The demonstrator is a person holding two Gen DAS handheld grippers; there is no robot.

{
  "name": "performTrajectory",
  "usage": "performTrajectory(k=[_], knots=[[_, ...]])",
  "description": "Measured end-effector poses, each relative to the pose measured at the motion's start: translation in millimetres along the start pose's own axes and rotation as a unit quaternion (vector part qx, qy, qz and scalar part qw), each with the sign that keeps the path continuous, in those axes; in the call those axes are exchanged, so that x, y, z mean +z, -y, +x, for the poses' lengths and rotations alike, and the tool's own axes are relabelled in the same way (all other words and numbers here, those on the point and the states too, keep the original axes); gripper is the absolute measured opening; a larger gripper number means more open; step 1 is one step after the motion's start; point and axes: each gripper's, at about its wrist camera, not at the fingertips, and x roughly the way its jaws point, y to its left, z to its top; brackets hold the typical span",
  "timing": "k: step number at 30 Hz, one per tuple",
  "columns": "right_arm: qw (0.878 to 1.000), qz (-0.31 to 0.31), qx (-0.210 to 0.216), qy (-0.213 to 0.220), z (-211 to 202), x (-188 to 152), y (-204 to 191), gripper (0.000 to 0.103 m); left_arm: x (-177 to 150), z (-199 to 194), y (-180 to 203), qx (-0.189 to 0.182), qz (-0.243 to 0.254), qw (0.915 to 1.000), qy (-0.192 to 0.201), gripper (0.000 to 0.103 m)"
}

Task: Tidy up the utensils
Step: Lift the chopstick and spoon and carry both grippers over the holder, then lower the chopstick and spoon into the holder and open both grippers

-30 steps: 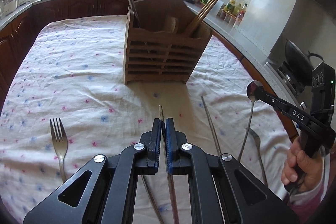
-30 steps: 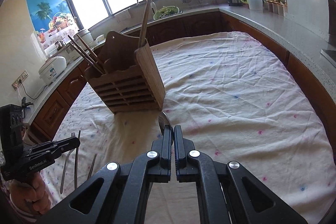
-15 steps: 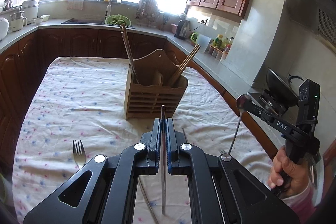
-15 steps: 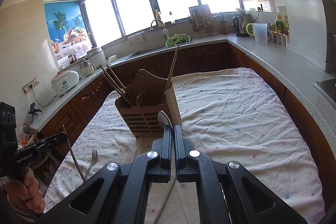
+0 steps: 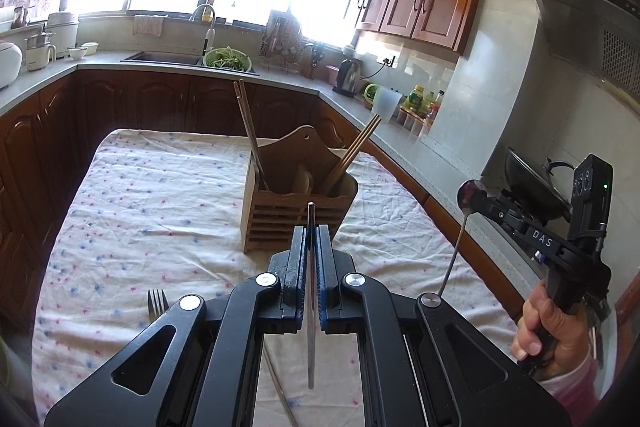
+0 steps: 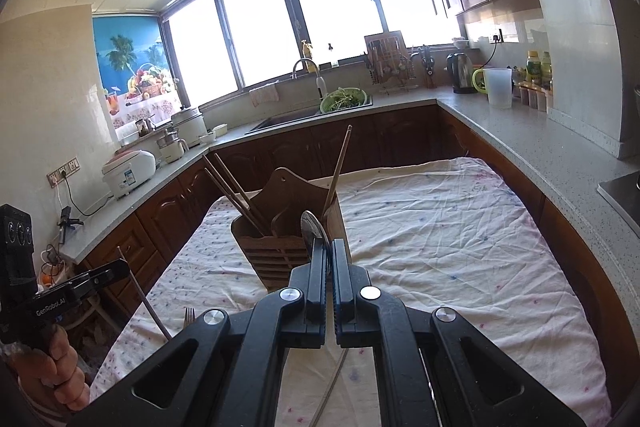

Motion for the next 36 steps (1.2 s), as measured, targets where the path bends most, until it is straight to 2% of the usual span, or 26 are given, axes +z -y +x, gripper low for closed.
performTrajectory(k=[11,21,30,33,36], knots=[[1.0,-0.001,-0.006,0.021,17,22,-1,0.002,37,-1,-3,0.005,0.008,0.9991,0.042,0.003],[0.998,-0.005,-0.022,0.05,45,56,-3,0.002,93,8,-6,0.014,0.02,0.9955,0.092,0.003],[0.994,-0.031,-0.046,0.089,84,93,-13,0.002,143,39,-12,0.026,0.029,0.9919,0.121,0.003],[0.991,-0.052,-0.052,0.112,94,101,-20,0.002,154,52,-16,0.031,0.028,0.9912,0.126,0.003],[0.989,-0.071,-0.056,0.117,109,105,-27,0.002,159,69,-21,0.036,0.026,0.9904,0.131,0.003]])
